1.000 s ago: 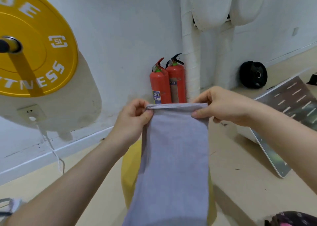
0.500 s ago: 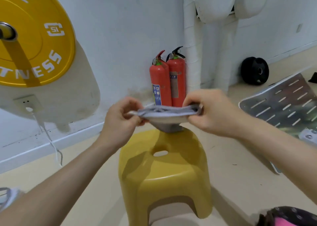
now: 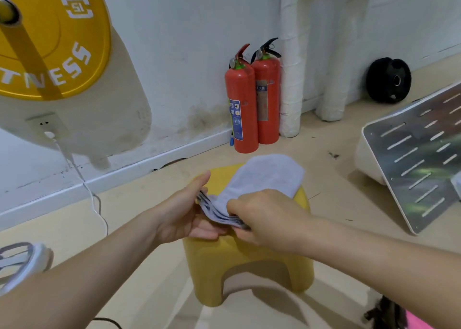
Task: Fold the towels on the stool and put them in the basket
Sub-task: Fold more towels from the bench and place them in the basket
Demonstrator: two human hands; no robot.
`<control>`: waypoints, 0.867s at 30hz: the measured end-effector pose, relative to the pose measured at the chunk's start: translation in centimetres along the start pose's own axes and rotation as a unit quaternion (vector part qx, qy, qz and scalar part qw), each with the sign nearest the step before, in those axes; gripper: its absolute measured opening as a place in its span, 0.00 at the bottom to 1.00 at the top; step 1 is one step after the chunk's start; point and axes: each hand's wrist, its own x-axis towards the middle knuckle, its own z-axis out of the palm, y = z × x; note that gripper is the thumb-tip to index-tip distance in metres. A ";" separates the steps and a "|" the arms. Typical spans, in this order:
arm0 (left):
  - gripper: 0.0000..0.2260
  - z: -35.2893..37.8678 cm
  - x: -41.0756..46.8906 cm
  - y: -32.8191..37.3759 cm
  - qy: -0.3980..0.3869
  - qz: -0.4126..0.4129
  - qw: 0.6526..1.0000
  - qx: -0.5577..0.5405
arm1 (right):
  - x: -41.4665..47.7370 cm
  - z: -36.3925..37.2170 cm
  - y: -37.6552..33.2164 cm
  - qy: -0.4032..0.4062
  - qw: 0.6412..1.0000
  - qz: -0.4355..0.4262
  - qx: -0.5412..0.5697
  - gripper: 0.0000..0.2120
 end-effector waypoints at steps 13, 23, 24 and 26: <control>0.32 1.1 -5.9 5.7 0.045 0.466 0.687 0.556 | 3.3 -6.1 4.4 -0.090 0.942 0.100 0.308 0.40; 0.19 0.2 -6.2 8.4 0.108 0.493 0.804 0.315 | 0.3 -4.4 6.7 -0.319 0.834 0.159 0.422 0.12; 0.18 -0.3 -5.2 8.3 0.124 0.477 0.817 0.299 | -0.4 -4.2 7.5 -0.345 0.815 0.178 0.430 0.12; 0.18 -1.3 -2.5 7.5 0.158 0.441 0.839 0.275 | -1.9 -3.8 9.4 -0.387 0.783 0.225 0.431 0.13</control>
